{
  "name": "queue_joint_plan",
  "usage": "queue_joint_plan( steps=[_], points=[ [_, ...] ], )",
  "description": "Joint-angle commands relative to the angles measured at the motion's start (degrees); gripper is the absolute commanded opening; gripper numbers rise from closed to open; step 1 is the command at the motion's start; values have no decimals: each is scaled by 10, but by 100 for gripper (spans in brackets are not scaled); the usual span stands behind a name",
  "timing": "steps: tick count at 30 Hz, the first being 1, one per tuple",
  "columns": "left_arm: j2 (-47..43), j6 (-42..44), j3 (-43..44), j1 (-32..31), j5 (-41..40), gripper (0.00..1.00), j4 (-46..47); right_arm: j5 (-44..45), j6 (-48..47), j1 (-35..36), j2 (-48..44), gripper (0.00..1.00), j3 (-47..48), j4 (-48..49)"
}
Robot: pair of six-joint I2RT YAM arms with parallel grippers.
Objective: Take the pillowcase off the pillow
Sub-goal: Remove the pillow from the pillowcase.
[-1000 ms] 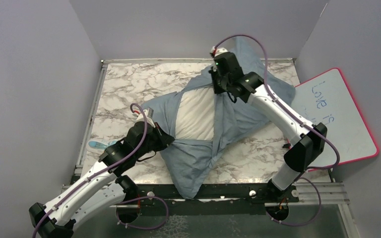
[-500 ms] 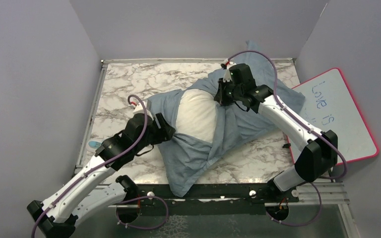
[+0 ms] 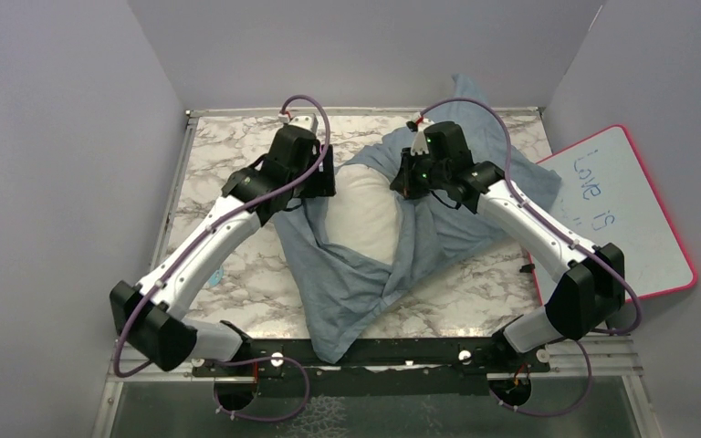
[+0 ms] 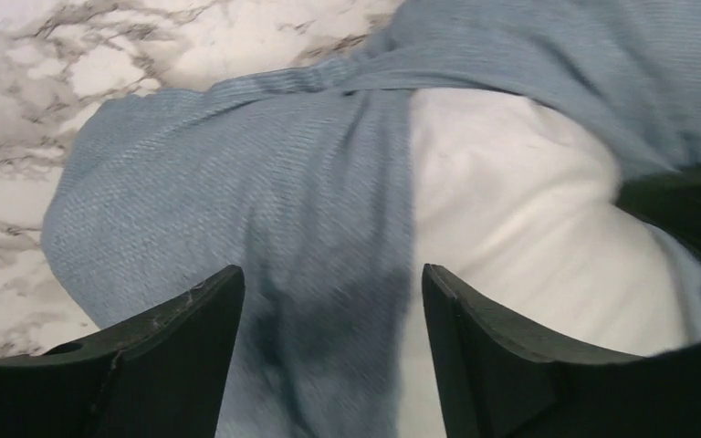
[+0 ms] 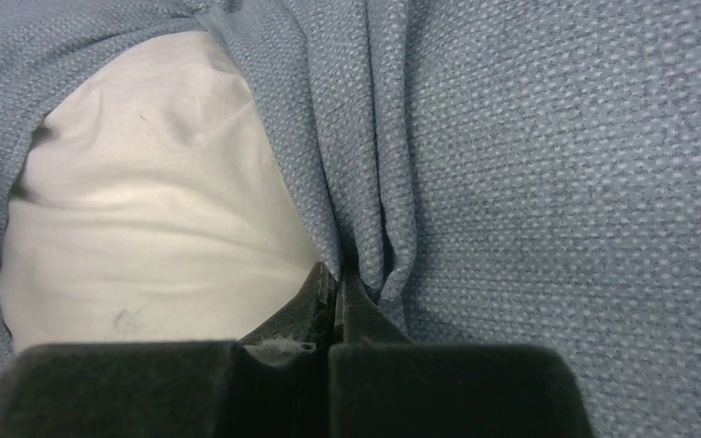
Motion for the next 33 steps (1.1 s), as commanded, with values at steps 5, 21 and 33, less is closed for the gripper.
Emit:
queue_joint_plan(
  steps=[5, 21, 33],
  points=[
    [59, 90, 20, 49, 84, 72, -45, -17, 4, 5, -17, 1, -23, -90],
    [57, 81, -2, 58, -68, 21, -124, 4, 12, 6, -2, 1, -36, -79],
    [6, 106, -97, 296, 14, 0, -107, 82, -9, 6, 19, 1, -7, -101]
  ],
)
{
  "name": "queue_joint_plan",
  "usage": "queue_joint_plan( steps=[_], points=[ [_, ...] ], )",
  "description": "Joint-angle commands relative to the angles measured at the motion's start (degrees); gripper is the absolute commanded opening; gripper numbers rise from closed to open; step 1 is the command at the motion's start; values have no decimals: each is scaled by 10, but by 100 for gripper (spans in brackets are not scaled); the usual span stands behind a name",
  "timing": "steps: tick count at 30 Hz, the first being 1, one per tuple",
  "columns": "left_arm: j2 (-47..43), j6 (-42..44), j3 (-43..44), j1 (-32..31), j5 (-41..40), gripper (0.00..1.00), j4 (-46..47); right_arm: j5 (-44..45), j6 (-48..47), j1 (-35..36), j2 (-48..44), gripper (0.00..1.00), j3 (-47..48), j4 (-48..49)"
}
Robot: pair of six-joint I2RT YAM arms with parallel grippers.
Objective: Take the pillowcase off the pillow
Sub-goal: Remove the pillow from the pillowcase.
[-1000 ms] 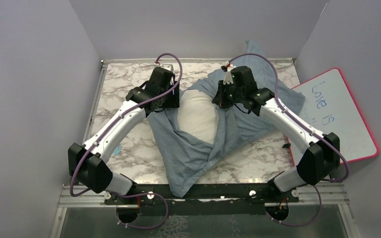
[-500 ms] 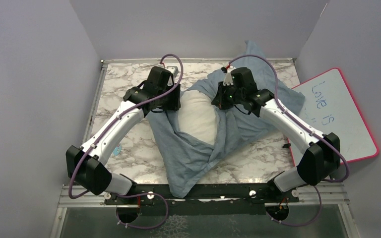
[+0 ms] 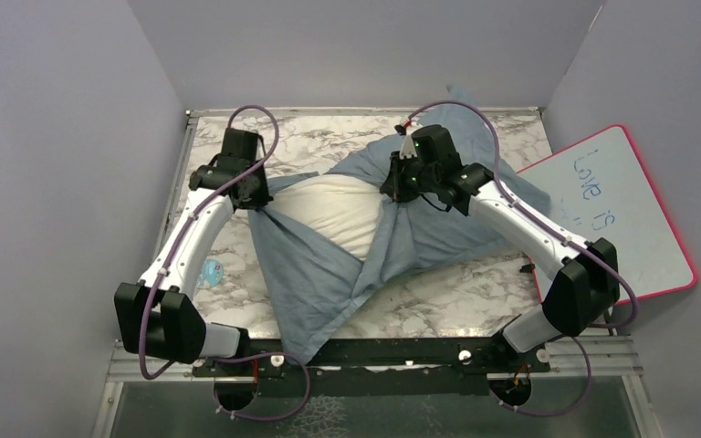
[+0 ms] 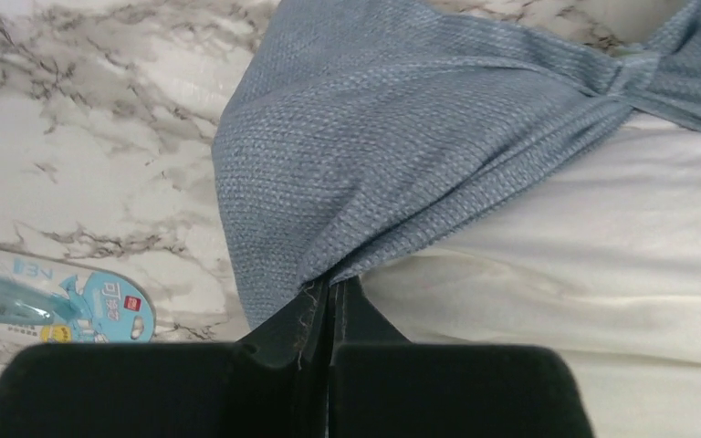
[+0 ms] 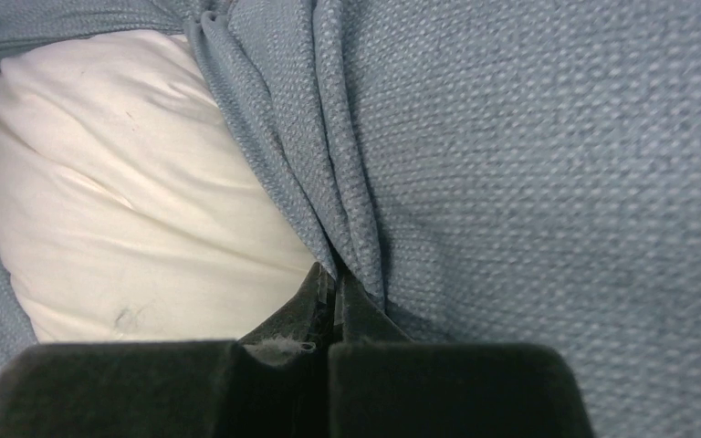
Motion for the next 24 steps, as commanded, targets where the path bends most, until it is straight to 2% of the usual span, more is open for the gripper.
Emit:
queue_joint_plan(
  steps=[1, 5, 6, 9, 13, 14, 19, 24],
  points=[
    [-36, 23, -77, 88, -7, 0, -18, 56, -20, -14, 2, 1, -13, -102],
    [-59, -19, -149, 89, 95, 0, 27, 32, -25, -14, 0, 2, 0, -108],
    [-68, -32, -166, 89, 123, 0, 41, 13, -32, -13, 0, 7, 9, -114],
    [-97, -65, -197, 89, 163, 0, 74, -49, -38, -13, -8, 30, 37, -132],
    [-128, -93, -208, 89, 142, 0, 84, -83, -35, 7, -37, 65, 73, -163],
    [-137, -100, -212, 89, 134, 0, 85, -82, -33, 16, -45, 71, 77, -170],
    [-185, -160, -248, 89, 96, 0, 92, -5, 0, 81, -94, 81, 44, -242],
    [-210, -180, -266, 89, 113, 0, 108, -50, 49, 163, -133, 85, -41, -217]
  ],
)
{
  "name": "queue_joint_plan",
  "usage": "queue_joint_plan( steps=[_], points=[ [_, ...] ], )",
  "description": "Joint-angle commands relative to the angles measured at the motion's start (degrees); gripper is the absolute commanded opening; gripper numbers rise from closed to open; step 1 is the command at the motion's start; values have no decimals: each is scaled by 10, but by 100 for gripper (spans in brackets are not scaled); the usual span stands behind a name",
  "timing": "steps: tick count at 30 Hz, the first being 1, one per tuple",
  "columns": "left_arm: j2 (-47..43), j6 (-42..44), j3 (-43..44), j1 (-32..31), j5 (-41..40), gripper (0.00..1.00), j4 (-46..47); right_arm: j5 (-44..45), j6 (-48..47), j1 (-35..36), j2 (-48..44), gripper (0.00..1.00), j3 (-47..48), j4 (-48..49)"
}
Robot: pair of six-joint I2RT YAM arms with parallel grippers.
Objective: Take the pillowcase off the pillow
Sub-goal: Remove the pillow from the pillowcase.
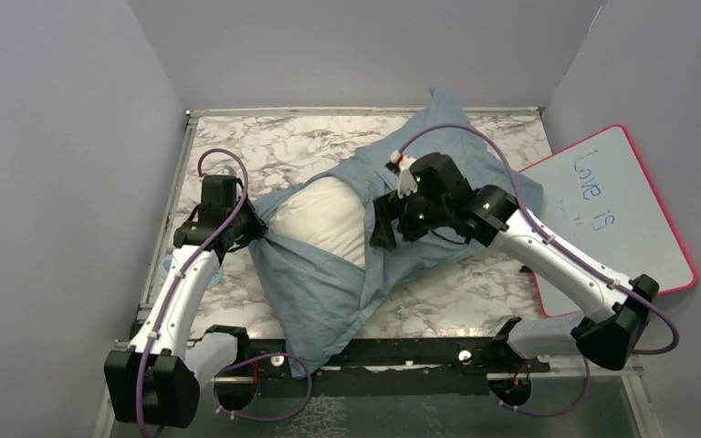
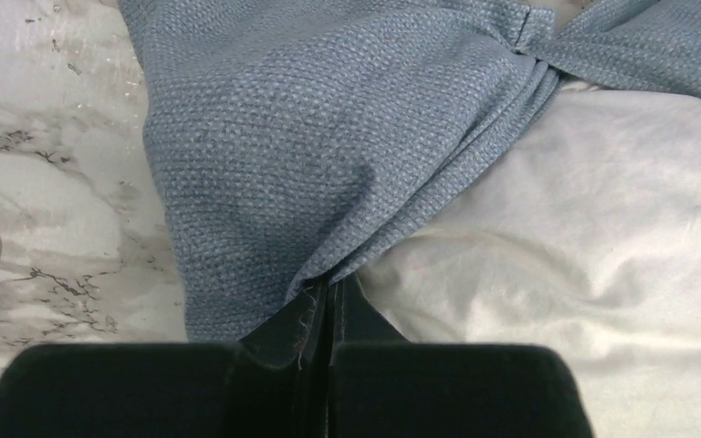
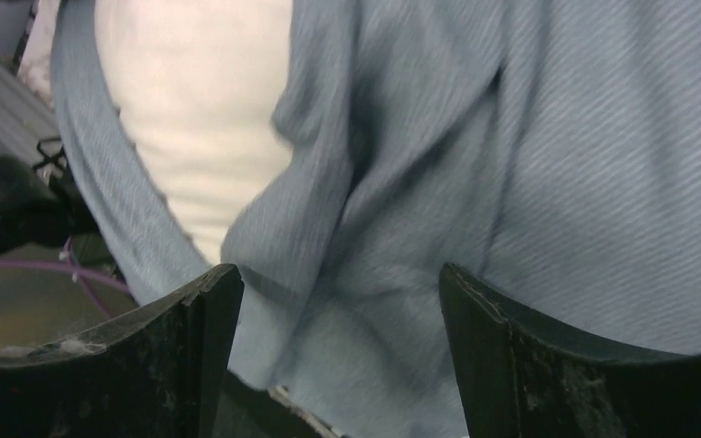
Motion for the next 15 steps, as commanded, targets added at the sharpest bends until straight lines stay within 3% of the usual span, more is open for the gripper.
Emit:
queue_joint_plan(
  steps=[1, 3, 7, 8, 10, 11, 15],
  points=[
    [-20, -28, -12, 7, -14, 2, -10, -46, 52, 54, -19, 85, -78, -5],
    [-23, -21, -7, 7, -5, 14, -11, -60, 75, 57, -14, 81, -110, 37],
    [-35, -1, 9, 7, 26, 29, -28, 80, 111, 57, 22, 55, -108, 52],
    [-40, 9, 12, 7, 35, 37, -33, 113, 113, 56, 34, 50, -97, 54],
    [-48, 30, 14, 8, 47, 63, -45, 130, 110, 57, 52, 26, -79, 74],
    [-51, 37, 17, 7, 50, 69, -58, 135, 106, 56, 58, 18, -77, 95],
    [-74, 43, 39, 7, 62, 78, -105, 205, 63, 55, 104, 10, -57, 155]
  ],
)
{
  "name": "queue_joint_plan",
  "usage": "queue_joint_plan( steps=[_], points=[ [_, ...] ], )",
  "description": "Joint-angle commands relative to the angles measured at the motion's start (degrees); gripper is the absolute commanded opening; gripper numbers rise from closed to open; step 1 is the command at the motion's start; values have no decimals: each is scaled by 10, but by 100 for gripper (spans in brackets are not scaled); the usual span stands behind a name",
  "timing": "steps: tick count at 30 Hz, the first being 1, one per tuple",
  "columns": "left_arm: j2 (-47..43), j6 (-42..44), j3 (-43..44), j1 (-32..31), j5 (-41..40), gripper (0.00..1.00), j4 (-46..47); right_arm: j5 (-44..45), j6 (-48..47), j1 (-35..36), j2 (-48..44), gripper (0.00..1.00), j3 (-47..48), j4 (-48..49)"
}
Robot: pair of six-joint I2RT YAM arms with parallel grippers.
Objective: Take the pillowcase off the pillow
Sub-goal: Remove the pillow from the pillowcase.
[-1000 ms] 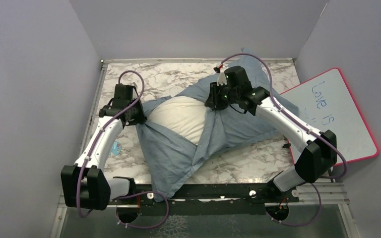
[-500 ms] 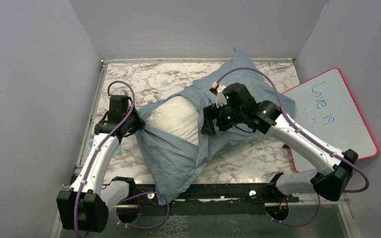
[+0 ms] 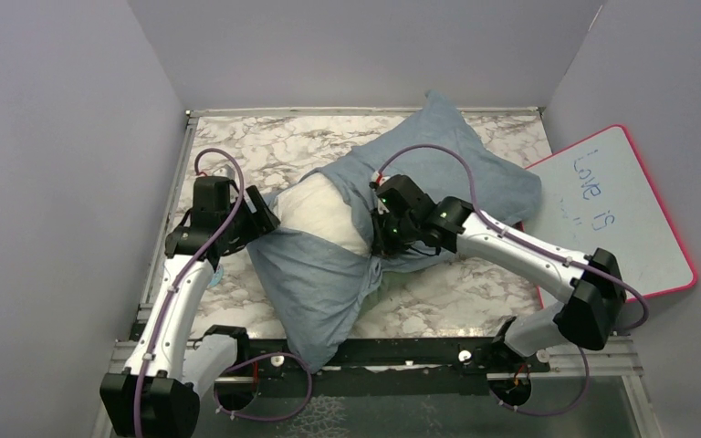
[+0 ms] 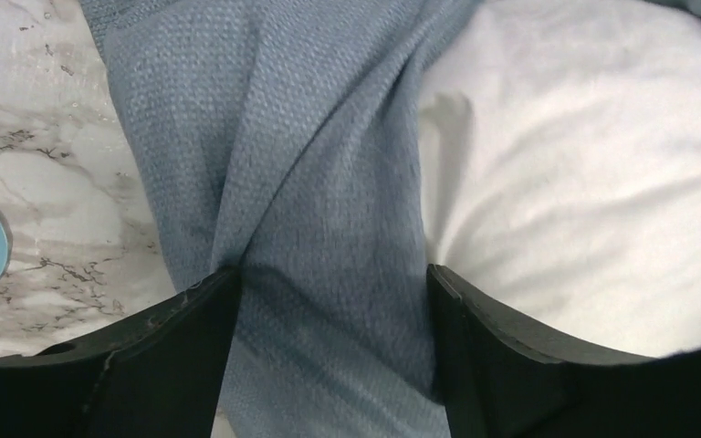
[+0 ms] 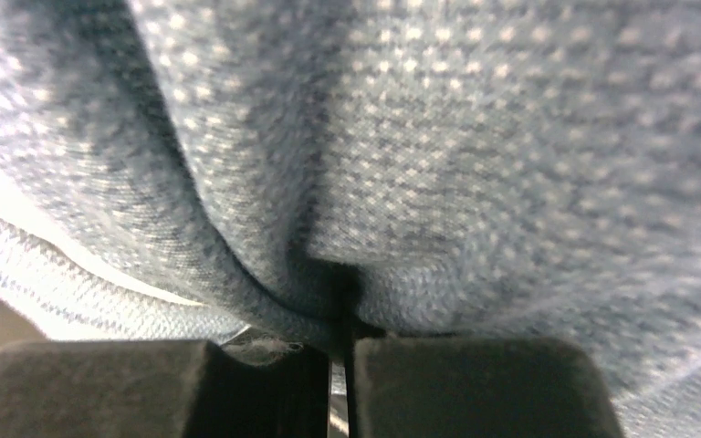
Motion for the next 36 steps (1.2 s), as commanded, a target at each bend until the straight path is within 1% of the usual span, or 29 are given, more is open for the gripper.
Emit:
queue_joint_plan(
  steps=[1, 2, 3, 4, 6, 9, 11, 14, 17, 19, 21, 22, 24, 25, 26, 28, 31, 34, 36],
  points=[
    [-41, 19, 34, 4, 34, 80, -79, 144, -57, -5, 63, 10, 47, 107],
    [-55, 12, 40, 4, 42, 82, -82, 151, -94, -4, 80, 9, 60, 113],
    [-66, 5, 46, 4, 54, 84, -83, 160, -126, -5, 97, 4, 72, 120],
    [-76, -4, 51, 4, 66, 85, -82, 166, -148, -5, 112, 2, 82, 125],
    [-79, -19, 61, 4, 93, 84, -84, 160, -178, -5, 137, 1, 104, 129],
    [-61, -31, 63, 3, 128, 82, -88, 131, -168, -5, 152, 1, 125, 127],
    [-61, -48, 59, 0, 121, 82, -82, 105, -154, -5, 150, 1, 115, 138],
    [-65, -75, 62, -7, 96, 81, -66, 93, -129, -5, 144, 1, 97, 142],
    [-51, -98, 60, -31, 85, 81, -40, 77, -106, -5, 132, 1, 77, 142],
    [-28, -106, 67, -63, 62, 82, -27, 58, -94, -5, 122, 1, 62, 145],
    [5, -114, 86, -116, 20, 82, -17, 49, -78, -5, 112, 1, 46, 150],
    [24, -118, 98, -151, -11, 83, -16, 48, -72, -5, 109, 1, 40, 151],
    [54, -132, 130, -204, -99, 85, -31, 48, -63, -5, 103, 1, 31, 151],
    [57, -142, 136, -216, -142, 86, -31, 50, -59, -4, 102, 1, 30, 149],
    [59, -148, 138, -219, -158, 86, -26, 51, -56, -5, 101, 1, 30, 145],
    [74, -147, 140, -220, -179, 86, -19, 54, -48, -5, 101, 1, 34, 134],
    [118, -127, 134, -225, -204, 85, -19, 45, -37, -5, 97, 1, 31, 138],
    [146, -114, 121, -235, -213, 74, -22, 40, -30, -4, 92, 1, 29, 144],
    [137, -117, 103, -244, -217, 66, -21, 61, -29, -5, 88, 1, 31, 139]
  ],
)
